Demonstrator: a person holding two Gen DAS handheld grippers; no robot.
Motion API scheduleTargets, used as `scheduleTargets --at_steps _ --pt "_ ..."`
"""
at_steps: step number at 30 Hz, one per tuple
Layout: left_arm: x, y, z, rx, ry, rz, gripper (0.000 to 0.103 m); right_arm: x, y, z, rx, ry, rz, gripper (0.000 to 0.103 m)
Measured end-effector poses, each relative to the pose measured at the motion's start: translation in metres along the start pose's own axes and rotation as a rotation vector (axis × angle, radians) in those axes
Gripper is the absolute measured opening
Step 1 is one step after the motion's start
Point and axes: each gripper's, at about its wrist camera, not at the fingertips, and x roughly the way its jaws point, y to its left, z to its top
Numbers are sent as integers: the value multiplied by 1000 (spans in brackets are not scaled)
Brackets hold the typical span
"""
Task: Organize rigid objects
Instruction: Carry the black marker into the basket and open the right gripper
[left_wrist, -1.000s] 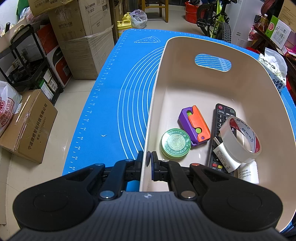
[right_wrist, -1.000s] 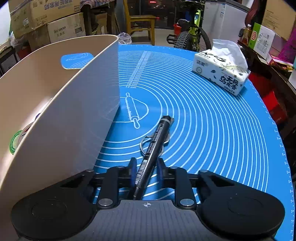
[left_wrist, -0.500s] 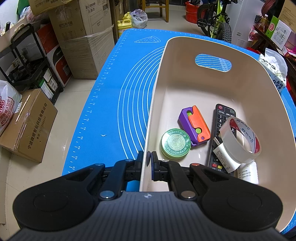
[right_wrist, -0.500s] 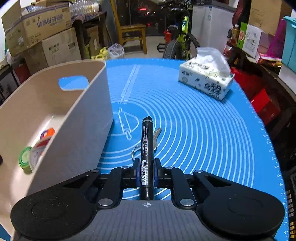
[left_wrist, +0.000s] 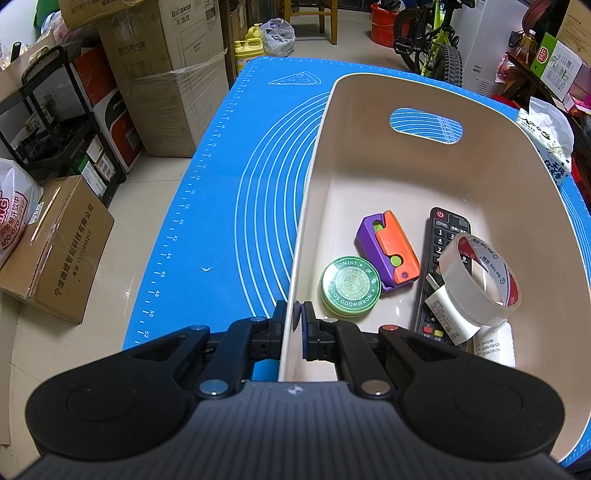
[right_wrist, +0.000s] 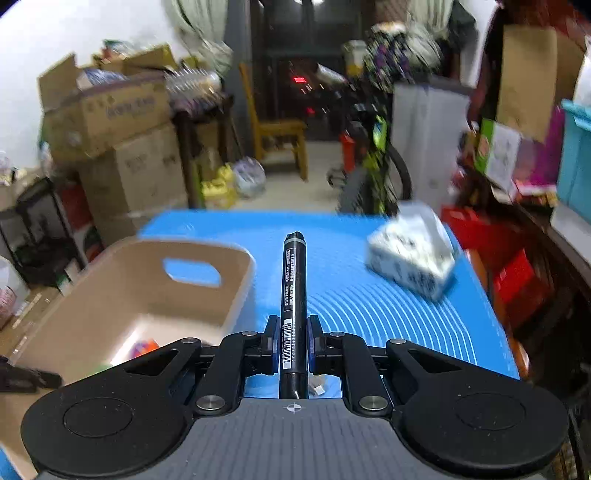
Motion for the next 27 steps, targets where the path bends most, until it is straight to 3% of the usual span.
scheduleTargets --at_steps 6,13,27 --pt "0 0 0 0 0 0 8 -14 28 22 -65 -80 58 24" --pt "0 0 0 1 0 1 8 -4 62 28 -112 -70 133 24" --pt "0 0 0 1 0 3 8 42 127 -12 -283 173 238 24"
